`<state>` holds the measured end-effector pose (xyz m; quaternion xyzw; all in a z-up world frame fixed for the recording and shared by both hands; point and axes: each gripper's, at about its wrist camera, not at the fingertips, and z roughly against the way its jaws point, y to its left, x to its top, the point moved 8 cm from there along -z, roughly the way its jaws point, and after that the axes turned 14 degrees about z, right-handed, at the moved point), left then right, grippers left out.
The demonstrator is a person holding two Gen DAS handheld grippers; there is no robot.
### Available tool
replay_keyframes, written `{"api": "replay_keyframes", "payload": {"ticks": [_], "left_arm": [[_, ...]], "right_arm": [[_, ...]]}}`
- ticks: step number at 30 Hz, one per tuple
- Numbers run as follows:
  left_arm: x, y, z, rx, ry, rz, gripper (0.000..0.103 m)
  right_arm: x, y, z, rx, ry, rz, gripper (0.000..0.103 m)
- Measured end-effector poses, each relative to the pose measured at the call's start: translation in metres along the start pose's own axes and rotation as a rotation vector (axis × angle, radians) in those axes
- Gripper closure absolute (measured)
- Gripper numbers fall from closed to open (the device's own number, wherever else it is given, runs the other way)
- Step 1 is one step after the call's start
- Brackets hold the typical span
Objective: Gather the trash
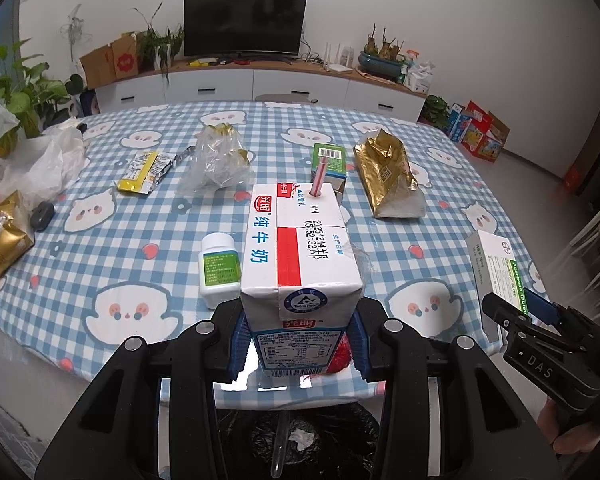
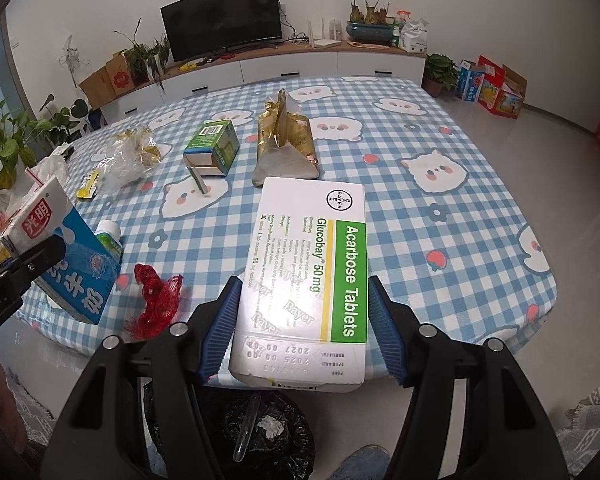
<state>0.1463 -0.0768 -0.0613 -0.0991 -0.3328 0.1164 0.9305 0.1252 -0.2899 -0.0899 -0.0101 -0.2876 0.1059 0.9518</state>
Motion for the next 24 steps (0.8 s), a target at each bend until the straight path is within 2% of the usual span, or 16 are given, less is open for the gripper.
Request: {"api": "replay_keyframes", "payload": {"ticks": [24], "left_arm": [[-0.083,0.032,0.051,-0.009,0.023,0.012,0.063]], "right_arm": [[-0.064,0.02,0.048,0.008,-0.03,0.03,0.043]]}}
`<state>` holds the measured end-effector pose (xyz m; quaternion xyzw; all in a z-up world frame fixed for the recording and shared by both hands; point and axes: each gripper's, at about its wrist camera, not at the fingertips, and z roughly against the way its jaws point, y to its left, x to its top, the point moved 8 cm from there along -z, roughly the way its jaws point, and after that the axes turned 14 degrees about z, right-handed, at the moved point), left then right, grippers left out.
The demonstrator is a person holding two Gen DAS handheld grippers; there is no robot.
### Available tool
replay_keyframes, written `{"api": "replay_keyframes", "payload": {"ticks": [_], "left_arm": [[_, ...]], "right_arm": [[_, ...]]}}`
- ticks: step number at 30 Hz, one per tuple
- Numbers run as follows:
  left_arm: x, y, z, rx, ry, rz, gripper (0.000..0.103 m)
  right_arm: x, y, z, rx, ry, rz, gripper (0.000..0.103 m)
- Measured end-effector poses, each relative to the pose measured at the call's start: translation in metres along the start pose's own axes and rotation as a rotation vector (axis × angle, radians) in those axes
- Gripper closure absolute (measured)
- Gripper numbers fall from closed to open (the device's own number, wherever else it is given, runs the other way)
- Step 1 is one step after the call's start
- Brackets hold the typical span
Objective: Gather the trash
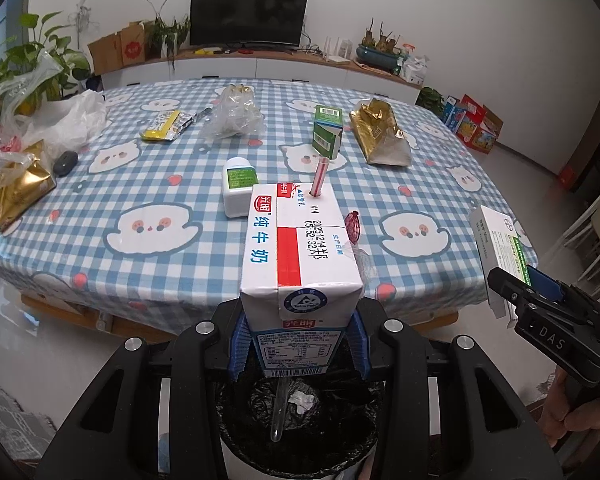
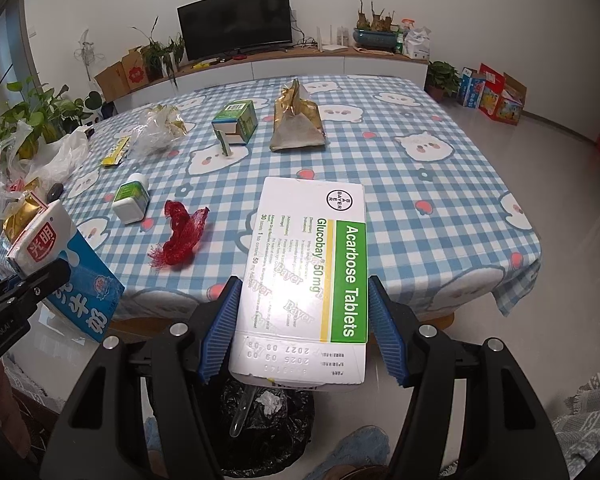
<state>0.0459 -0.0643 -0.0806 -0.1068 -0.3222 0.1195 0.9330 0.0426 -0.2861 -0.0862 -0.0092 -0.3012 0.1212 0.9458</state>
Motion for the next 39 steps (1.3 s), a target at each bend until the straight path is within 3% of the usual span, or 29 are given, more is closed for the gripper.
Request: {"api": "replay_keyframes", "payload": {"ticks": [17,23,39], "left_arm": [[-0.079,0.023,-0.007,0.018,0.07,-0.001,0.063],[-0.093,0.033,-0.018,0.039,0.086,0.004,0.063],[-0.108,0.051,-0.064,0.08,0.147,0.023,0.063]], "right_arm": [[-0.06,0.024,0.005,0.034,0.019,0.005,0.043],[-0.084,0.033,-0.015,0.033,0.074,0.025,0.043],[-0.11,0.04,-0.062,0.026,0.161,0.042,0.043]]}}
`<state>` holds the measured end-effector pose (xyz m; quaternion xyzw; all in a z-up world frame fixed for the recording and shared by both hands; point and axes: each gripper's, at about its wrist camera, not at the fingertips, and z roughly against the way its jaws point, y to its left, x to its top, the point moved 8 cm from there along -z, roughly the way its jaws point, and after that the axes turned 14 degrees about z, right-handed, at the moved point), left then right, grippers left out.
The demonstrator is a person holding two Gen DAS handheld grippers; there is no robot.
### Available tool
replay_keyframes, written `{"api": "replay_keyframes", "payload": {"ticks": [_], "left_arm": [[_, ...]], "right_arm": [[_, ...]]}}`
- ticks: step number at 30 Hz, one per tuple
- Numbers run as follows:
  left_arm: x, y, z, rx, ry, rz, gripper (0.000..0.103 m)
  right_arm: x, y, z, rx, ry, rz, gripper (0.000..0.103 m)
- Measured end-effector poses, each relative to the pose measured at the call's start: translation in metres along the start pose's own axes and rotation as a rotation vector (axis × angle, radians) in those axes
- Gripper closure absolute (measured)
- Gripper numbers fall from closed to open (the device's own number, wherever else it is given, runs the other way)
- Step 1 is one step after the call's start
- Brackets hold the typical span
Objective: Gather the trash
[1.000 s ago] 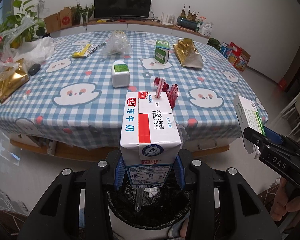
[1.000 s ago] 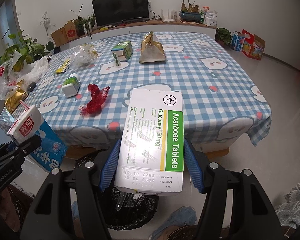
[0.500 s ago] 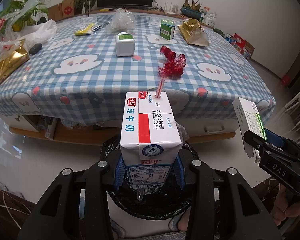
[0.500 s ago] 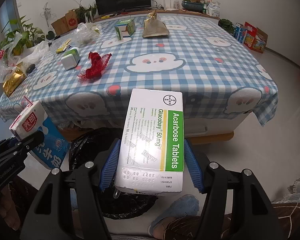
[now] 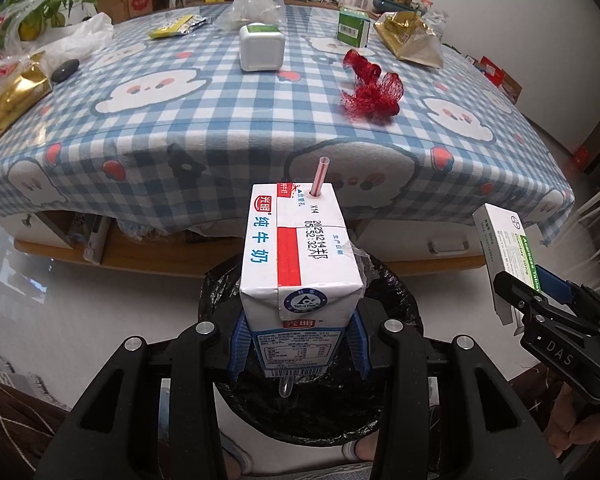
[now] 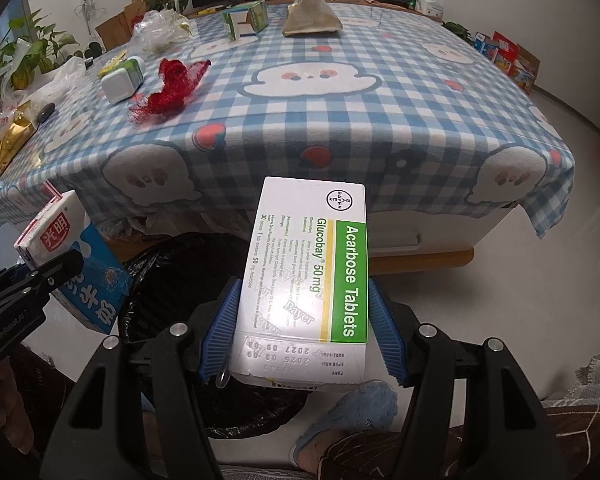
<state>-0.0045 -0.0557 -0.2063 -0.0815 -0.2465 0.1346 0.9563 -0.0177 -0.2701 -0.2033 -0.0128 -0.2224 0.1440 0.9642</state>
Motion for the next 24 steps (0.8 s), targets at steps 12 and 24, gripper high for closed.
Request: {"api": "replay_keyframes", "payload": {"ticks": [12,24], "left_arm": [[-0.014,-0.007,-0.043,0.015,0.068,-0.009,0.063],[-0.033,-0.027,-0.077,0.017,0.121,-0.054,0.063]], "right_arm": [[-0.014,-0.007,-0.036,-0.018,0.081,-0.024,0.043],[-0.022,-0.022,-0.052,-0.023,0.113,-0.06,0.043]]}}
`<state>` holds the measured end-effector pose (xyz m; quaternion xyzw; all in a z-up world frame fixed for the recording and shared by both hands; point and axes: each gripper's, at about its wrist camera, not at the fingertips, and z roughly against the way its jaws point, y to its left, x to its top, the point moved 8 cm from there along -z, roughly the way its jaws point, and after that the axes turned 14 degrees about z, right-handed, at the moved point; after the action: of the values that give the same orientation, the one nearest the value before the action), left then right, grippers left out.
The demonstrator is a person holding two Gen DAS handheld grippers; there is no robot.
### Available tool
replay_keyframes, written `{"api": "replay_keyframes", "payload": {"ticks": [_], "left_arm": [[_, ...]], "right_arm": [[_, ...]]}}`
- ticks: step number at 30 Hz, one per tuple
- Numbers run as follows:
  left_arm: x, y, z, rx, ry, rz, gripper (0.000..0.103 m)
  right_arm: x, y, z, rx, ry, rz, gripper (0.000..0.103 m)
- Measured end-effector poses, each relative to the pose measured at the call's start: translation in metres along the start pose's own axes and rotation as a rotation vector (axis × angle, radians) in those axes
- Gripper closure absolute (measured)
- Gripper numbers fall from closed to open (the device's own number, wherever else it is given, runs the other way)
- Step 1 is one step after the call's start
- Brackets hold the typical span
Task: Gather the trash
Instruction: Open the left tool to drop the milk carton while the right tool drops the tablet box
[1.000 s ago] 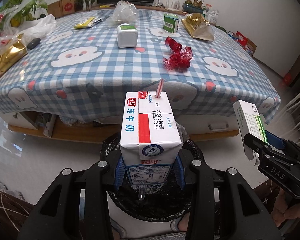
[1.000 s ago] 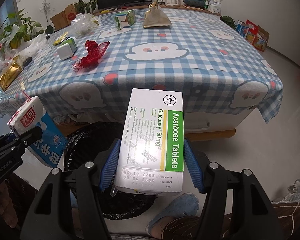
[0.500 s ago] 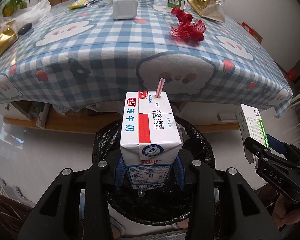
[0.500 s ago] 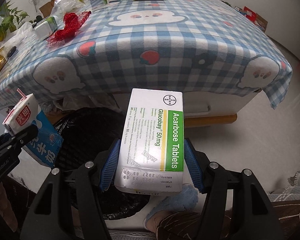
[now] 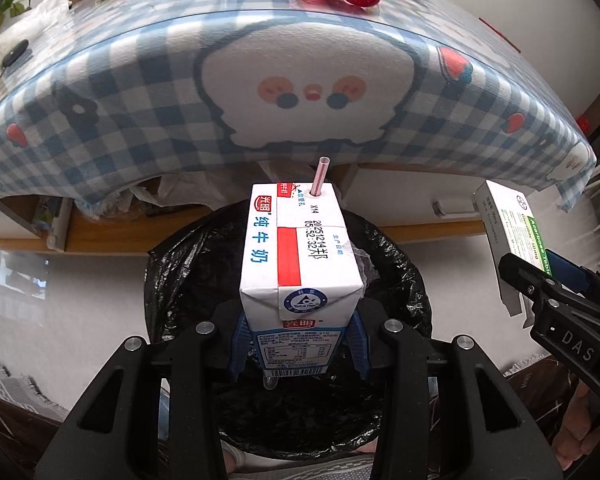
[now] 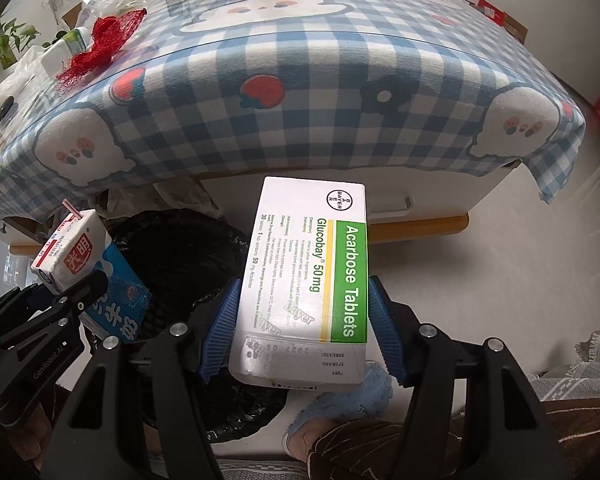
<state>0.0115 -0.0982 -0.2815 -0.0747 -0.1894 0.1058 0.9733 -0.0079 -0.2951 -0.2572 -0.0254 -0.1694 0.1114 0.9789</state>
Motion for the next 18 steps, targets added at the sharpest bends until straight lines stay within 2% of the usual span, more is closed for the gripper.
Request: {"api": "replay_keyframes", "payload": {"ticks": [7,11,13,15,17,18], "left_arm": [[-0.003,-0.003,-0.002,-0.005,0.002,-0.005,0.063],[-0.004,0.0,0.0,-0.004,0.008,0.003,0.058],[-0.003,0.003,0.005,0.004,-0.004,0.001,0.047],[-0.002,0.006,0.01,0.004,-0.017,0.001,0.042],[0.0,0.01,0.015,0.002,-0.022,0.011,0.031],[0.001,0.013,0.018,0.004,-0.026,0.019,0.021]], "right_arm": [[0.003,-0.004,-0.001,0.003,-0.006,0.007,0.043],[0.003,0.001,0.004,-0.006,-0.011,0.015,0.043],[0.004,0.004,0.007,-0.008,-0.015,0.024,0.043],[0.005,0.008,0.01,-0.011,-0.022,0.031,0.043],[0.007,0.012,0.014,-0.01,-0.035,0.04,0.043],[0.008,0.014,0.016,-0.011,-0.042,0.046,0.043]]}}
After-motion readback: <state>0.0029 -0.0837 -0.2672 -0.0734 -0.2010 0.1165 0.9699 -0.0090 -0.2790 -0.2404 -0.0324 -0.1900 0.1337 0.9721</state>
